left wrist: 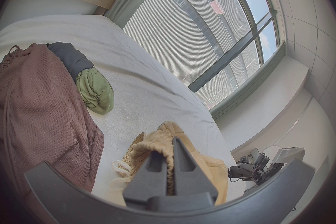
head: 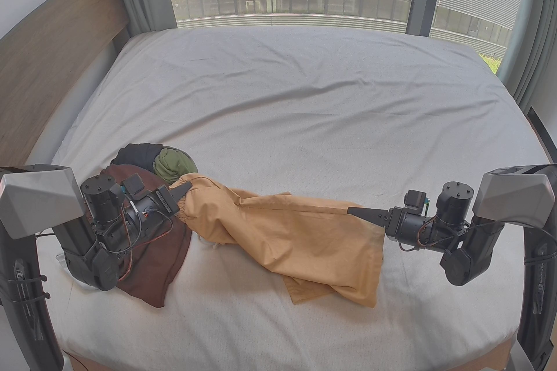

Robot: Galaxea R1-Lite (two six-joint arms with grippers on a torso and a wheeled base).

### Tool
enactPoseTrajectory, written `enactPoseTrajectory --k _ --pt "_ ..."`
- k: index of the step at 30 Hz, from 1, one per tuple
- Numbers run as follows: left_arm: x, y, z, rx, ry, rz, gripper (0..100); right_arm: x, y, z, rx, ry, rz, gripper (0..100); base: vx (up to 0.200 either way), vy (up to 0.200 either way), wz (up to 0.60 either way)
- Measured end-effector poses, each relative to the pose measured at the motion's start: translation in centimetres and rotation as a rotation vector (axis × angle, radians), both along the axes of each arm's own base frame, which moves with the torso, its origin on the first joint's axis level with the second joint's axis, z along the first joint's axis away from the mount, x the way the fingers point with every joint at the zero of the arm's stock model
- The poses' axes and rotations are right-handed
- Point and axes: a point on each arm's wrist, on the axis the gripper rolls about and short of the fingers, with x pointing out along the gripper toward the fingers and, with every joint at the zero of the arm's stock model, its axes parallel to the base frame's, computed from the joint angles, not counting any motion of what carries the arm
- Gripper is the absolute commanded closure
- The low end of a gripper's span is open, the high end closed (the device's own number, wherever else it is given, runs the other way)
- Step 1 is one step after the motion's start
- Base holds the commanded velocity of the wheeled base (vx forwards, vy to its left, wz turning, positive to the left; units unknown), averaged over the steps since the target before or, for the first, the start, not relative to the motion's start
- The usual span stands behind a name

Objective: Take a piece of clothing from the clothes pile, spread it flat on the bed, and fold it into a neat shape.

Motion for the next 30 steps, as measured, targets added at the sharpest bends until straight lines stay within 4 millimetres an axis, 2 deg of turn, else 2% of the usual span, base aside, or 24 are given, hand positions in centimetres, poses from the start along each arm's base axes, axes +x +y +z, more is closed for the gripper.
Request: enactPoseTrajectory --k 1,2,16,30 --pt "0.0 0.0 0.0 0.0 0.0 -0.001 100 0.1 0.0 0.0 0.001 -0.003 -0.001 0 0.0 0.0 0.0" --pt "0.0 0.0 0.0 0.0 0.0 -0.001 100 0.1 0.0 0.1 0.001 -0.005 -0.002 100 0.0 0.0 0.0" --pt "0.0 -0.1 0.1 -0.002 -0.001 -0.004 100 0.2 -0.1 0.4 0.001 -0.02 -0.017 100 0.0 0.0 0.0" --pt "-0.6 -0.2 2.3 -0.012 -0.059 -0.014 100 -1.9 -1.3 5.0 0.013 -0.103 -0.053 100 0.0 0.0 0.0"
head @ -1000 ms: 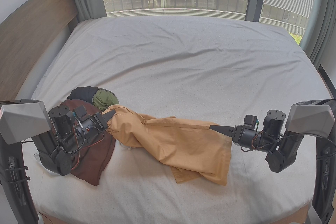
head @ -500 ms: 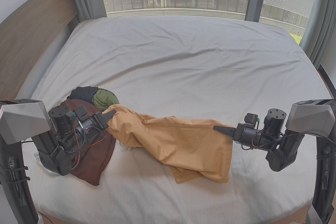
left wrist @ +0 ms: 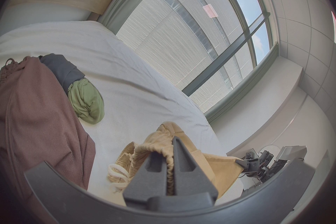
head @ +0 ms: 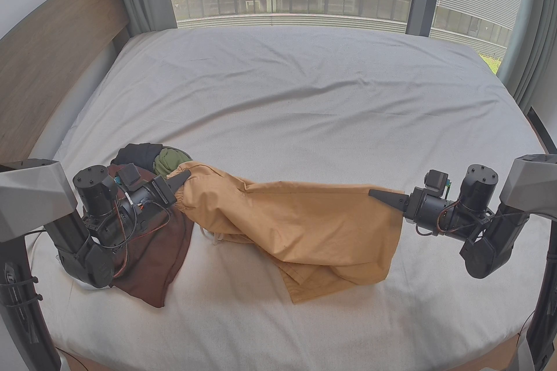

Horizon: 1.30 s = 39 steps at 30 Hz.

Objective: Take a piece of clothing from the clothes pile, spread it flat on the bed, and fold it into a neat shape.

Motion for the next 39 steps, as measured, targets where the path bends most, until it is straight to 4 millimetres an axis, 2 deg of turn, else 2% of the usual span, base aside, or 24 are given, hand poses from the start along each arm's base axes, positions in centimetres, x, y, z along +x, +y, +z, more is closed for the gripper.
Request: enactPoseTrajectory --k 18,24,39 --pt "-0.1 0.0 1.1 0.002 -0.042 0.004 100 -0.3 -3.5 4.4 0.025 -0.119 -0.093 100 0.0 0.0 0.0" --pt "-0.3 0.1 2.3 -0.01 -0.074 0.003 100 -0.3 -4.4 5.0 0.034 -0.135 -0.118 100 0.0 0.0 0.0" --pt "-1.7 0.1 5.4 -0.021 -0.158 -0.006 100 -0.1 -5.1 6.1 0.04 -0.177 -0.14 100 0.0 0.0 0.0"
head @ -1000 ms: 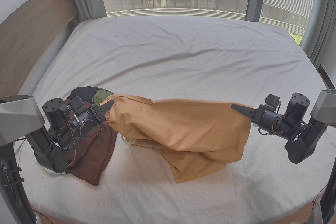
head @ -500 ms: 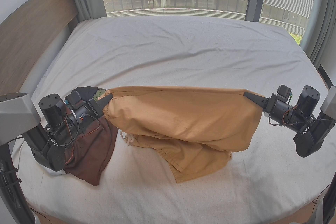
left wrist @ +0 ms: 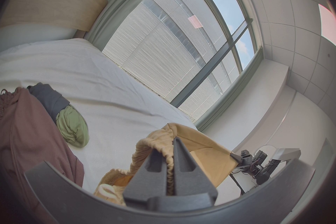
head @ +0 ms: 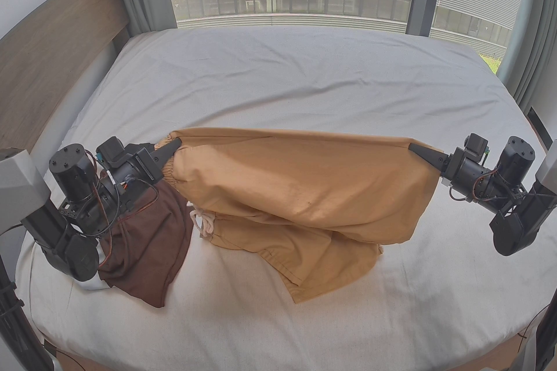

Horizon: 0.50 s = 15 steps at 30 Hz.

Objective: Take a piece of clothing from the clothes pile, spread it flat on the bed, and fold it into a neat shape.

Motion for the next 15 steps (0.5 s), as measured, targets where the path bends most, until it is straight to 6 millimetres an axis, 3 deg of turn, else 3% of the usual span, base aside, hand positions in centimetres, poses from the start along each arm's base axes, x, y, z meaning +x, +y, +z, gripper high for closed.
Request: enactPoseTrajectory --k 6,15 --pt "-1.3 -0.2 1.2 -0.002 -0.007 -0.01 100 0.0 -0.2 0.5 0.003 -0.018 -0.01 100 0.0 0.0 0.0" --pt "-1.8 -0.3 1.3 0.024 0.01 -0.01 100 0.4 -0.7 0.9 0.003 -0.04 -0.029 100 0.0 0.0 0.0"
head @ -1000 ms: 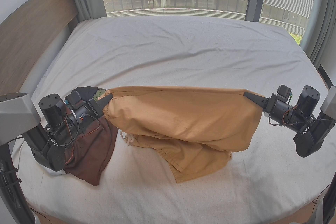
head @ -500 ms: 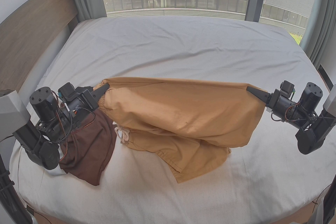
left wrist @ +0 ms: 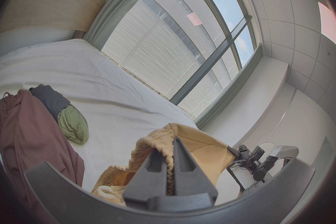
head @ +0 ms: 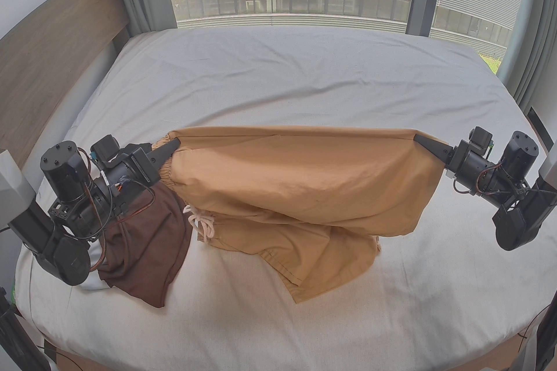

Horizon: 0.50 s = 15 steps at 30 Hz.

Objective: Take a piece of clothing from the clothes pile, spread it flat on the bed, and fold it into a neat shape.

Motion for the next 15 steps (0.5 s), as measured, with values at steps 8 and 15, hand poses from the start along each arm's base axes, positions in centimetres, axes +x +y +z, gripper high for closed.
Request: enactPoseTrajectory --k 8,15 --pt "0.6 -0.1 -0.7 0.005 -0.025 0.004 100 0.1 -0.4 0.0 0.0 -0.003 -0.011 100 0.0 0.0 0.0" --pt "1.5 -0.2 -2.0 0.043 -0.017 0.025 100 0.2 -0.8 0.1 0.001 -0.005 -0.023 100 0.0 0.0 0.0"
